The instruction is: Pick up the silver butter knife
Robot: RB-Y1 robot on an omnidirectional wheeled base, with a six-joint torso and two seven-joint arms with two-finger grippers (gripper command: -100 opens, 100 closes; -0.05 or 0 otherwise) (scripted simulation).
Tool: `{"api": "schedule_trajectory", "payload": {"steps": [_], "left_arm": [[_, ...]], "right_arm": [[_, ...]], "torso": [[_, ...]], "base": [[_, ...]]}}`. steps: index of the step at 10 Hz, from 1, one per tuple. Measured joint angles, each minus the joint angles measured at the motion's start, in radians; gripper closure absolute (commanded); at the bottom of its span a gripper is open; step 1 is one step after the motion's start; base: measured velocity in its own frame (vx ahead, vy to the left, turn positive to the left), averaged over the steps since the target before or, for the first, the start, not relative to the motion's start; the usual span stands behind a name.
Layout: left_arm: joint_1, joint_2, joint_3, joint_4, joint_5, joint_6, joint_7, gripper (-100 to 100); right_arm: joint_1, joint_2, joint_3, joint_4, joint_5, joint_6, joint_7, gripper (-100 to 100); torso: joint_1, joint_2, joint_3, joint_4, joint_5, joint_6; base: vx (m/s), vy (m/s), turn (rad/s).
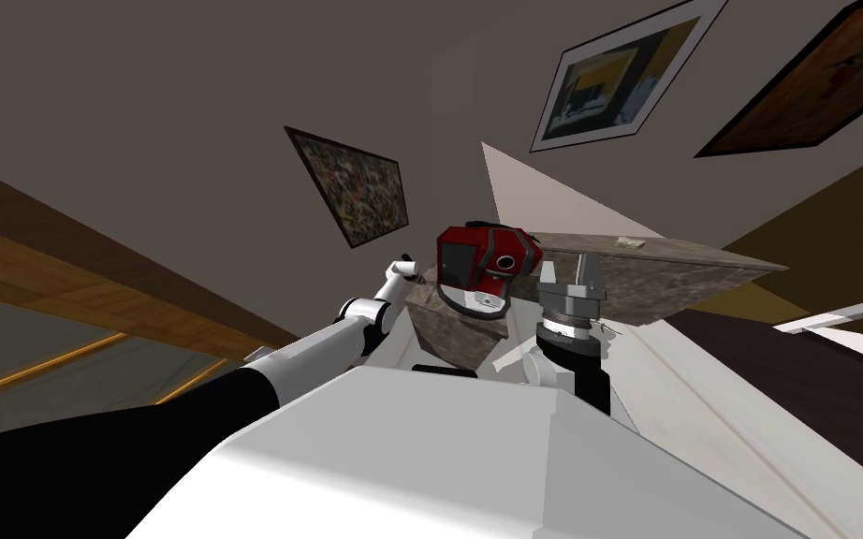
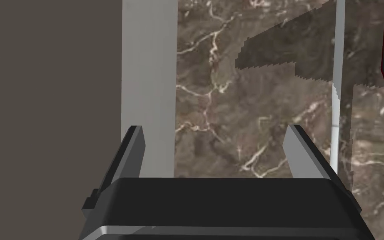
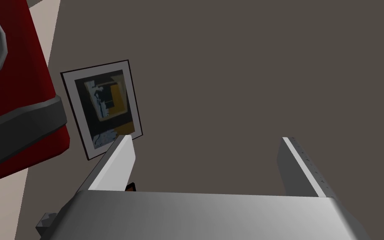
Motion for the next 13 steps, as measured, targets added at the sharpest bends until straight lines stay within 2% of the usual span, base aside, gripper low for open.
{"api": "schedule_trajectory", "payload": {"steps": [1,3,4,5,7,8,9,10,11,12,13], "left_arm": [[-0.017,-0.006,0.002,0.036,-0.001,0.004,0.012,-100],[-0.062,-0.035,0.008,0.087,-0.002,0.055,0.050,-100],[-0.074,-0.056,0.011,0.091,-0.003,0.095,0.070,-100],[-0.083,-0.066,0.013,0.108,-0.003,0.109,0.081,-100],[-0.109,-0.079,0.017,0.163,-0.001,0.098,0.090,-100],[-0.101,-0.097,0.019,0.141,0.000,0.127,0.095,-100],[-0.122,-0.103,0.020,0.169,-0.003,0.132,0.105,-100],[-0.147,-0.112,0.023,0.224,-0.002,0.111,0.113,-100],[-0.149,-0.119,0.025,0.231,0.001,0.107,0.114,-100],[-0.141,-0.126,0.023,0.210,-0.002,0.121,0.117,-100],[-0.141,-0.126,0.022,0.208,-0.002,0.125,0.118,0]], "right_arm": [[0.000,0.000,0.000,0.000,0.000,0.000,0.000,0],[0.000,0.000,0.000,0.000,0.000,0.000,0.000,0],[0.000,0.000,0.000,0.000,0.000,0.000,0.000,0],[0.000,0.000,0.000,0.000,0.000,0.000,0.000,0],[0.000,0.000,0.000,0.000,0.000,0.000,0.000,0],[0.000,0.000,0.000,0.000,0.000,0.000,0.000,0],[0.000,0.000,0.000,0.000,0.000,0.000,0.000,0],[0.000,0.000,0.000,0.000,0.000,0.000,0.000,0],[0.000,0.000,0.000,0.000,0.000,0.000,0.000,0],[0.000,0.000,0.000,0.000,0.000,0.000,0.000,0],[0.000,0.000,0.000,0.000,0.000,0.000,0.000,0]], "torso": [[0.000,0.000,0.000,0.000,0.000,0.000],[0.000,0.000,0.000,0.000,0.000,0.000],[0.001,0.000,0.000,0.000,0.000,0.000],[0.000,0.000,0.000,0.000,0.000,0.000],[-0.001,0.000,0.000,0.000,0.000,0.000],[-0.001,0.000,0.000,0.000,0.000,0.000],[-0.002,0.001,0.000,0.000,0.001,0.003],[-0.004,0.001,0.000,-0.002,0.001,0.006],[-0.007,0.001,-0.001,-0.002,0.001,0.007],[-0.010,0.002,0.000,-0.002,0.001,0.008],[-0.010,0.002,0.000,-0.002,0.000,0.008]], "base": [[0.003,0.008,-0.003],[0.008,0.021,-0.008],[0.007,0.016,-0.013],[0.000,0.000,0.000],[-0.002,-0.002,0.006],[0.005,0.019,0.012],[0.006,0.028,0.020],[0.001,0.011,0.017],[0.000,0.000,0.000],[0.000,0.000,0.000],[0.000,0.000,0.000]]}}
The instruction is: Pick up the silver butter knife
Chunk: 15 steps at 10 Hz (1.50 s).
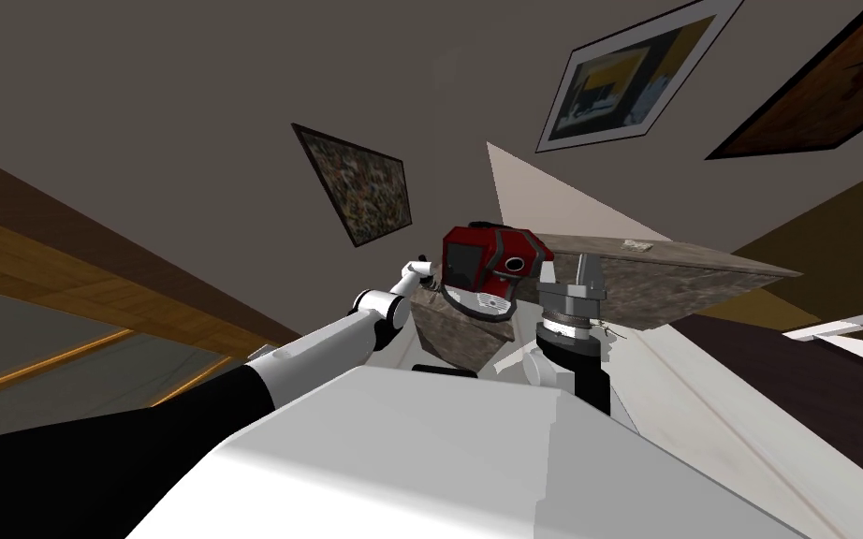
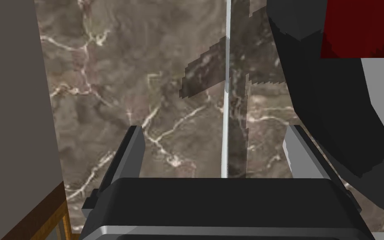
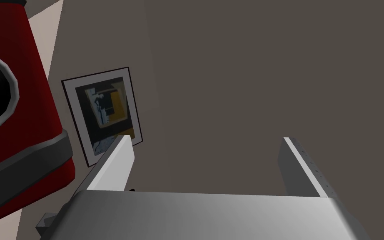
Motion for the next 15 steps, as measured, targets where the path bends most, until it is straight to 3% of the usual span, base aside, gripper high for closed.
{"api": "schedule_trajectory", "payload": {"steps": [1,5,6,10,11,12,13,15], "left_arm": [[0.000,0.000,0.000,0.000,0.000,0.000,0.000,-100],[0.038,0.048,0.027,0.034,0.034,-0.053,-0.075,-100],[0.038,0.049,0.028,0.038,0.035,-0.057,-0.079,100],[0.037,0.048,0.027,0.037,0.035,-0.056,-0.080,100],[0.037,0.048,0.027,0.037,0.035,-0.057,-0.080,0],[0.037,0.048,0.027,0.037,0.035,-0.057,-0.080,100],[0.016,0.040,0.022,0.054,0.028,-0.056,-0.065,100],[0.007,0.021,0.012,0.030,0.015,-0.031,-0.033,100]], "right_arm": [[0.000,0.000,0.000,0.000,0.000,0.000,0.000,0],[0.000,0.000,0.000,0.000,0.000,0.000,0.000,0],[0.000,0.000,0.000,0.000,0.000,0.000,0.000,0],[0.000,0.000,0.000,0.000,0.000,0.000,0.000,0],[0.000,0.000,0.000,0.000,0.000,0.000,0.000,0],[0.000,0.000,0.000,0.000,0.000,0.000,0.000,0],[0.000,0.000,0.000,0.000,0.000,0.000,0.000,0],[0.000,0.000,0.000,0.000,0.000,0.000,0.000,0]], "torso": [[0.000,0.000,0.000,0.000,0.000,0.000],[-0.001,0.001,0.000,0.000,0.000,0.000],[-0.001,0.000,0.000,0.000,0.000,0.000],[0.001,-0.001,-0.001,-0.001,0.000,-0.001],[0.001,-0.001,-0.001,-0.001,0.000,-0.001],[0.001,-0.001,-0.001,-0.001,0.000,-0.001],[0.000,-0.002,-0.001,0.000,0.000,0.000],[0.000,-0.001,-0.001,0.000,0.000,0.000]], "base": [[-0.007,-0.010,0.026],[-0.009,-0.012,0.033],[-0.001,-0.004,-0.019],[0.000,-0.001,0.001],[0.000,0.000,0.000],[0.013,0.002,-0.041],[0.010,0.015,-0.042],[0.008,0.014,-0.026]]}}
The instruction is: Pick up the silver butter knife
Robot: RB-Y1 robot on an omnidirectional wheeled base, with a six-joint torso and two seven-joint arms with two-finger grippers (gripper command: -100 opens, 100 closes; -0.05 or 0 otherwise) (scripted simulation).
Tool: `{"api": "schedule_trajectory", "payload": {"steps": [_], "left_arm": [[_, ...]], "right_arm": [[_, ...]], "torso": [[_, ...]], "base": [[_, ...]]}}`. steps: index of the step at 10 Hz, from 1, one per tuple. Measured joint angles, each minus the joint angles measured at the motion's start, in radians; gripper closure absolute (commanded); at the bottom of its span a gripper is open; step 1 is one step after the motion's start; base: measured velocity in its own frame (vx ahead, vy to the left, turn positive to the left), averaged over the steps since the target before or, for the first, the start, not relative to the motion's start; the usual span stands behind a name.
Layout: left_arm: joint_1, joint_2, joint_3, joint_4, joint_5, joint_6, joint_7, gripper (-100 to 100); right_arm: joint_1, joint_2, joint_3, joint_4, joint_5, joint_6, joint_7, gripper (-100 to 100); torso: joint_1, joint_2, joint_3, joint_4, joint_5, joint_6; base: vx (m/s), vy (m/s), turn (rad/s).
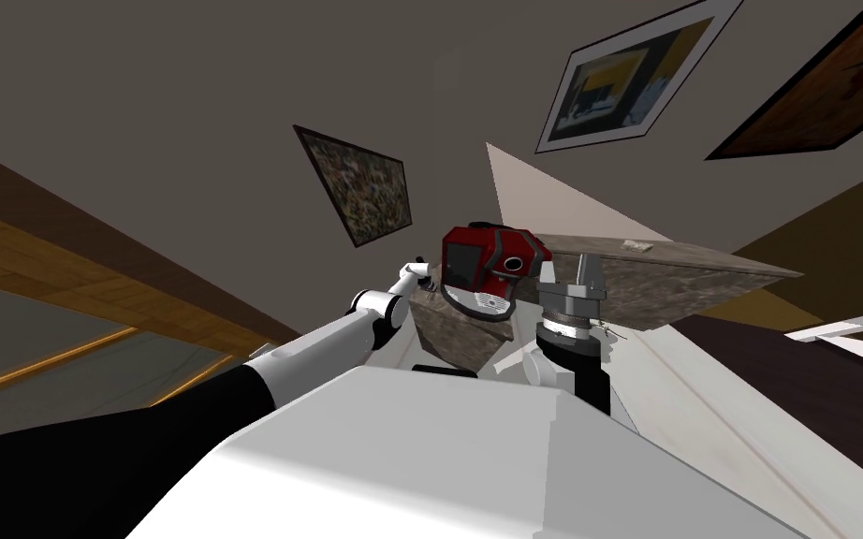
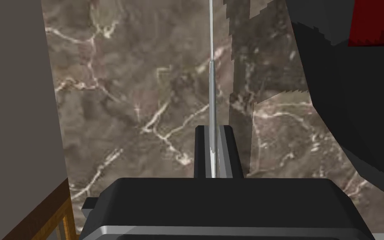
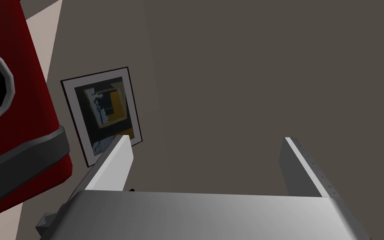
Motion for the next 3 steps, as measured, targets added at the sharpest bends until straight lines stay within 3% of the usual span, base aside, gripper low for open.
{"api": "schedule_trajectory", "payload": {"steps": [2,3], "left_arm": [[-0.005,-0.019,-0.010,-0.029,-0.013,0.026,0.029,100],[-0.004,-0.019,-0.011,-0.033,-0.013,0.030,0.031,0]], "right_arm": [[0.000,0.000,0.000,0.000,0.000,0.000,0.000,0],[0.000,0.000,0.000,0.000,0.000,0.000,0.000,0]], "torso": [[0.001,0.000,0.000,0.000,0.000,0.000],[0.001,0.000,0.000,0.000,0.000,0.000]], "base": [[0.004,0.006,-0.006],[0.000,0.000,0.000]]}}
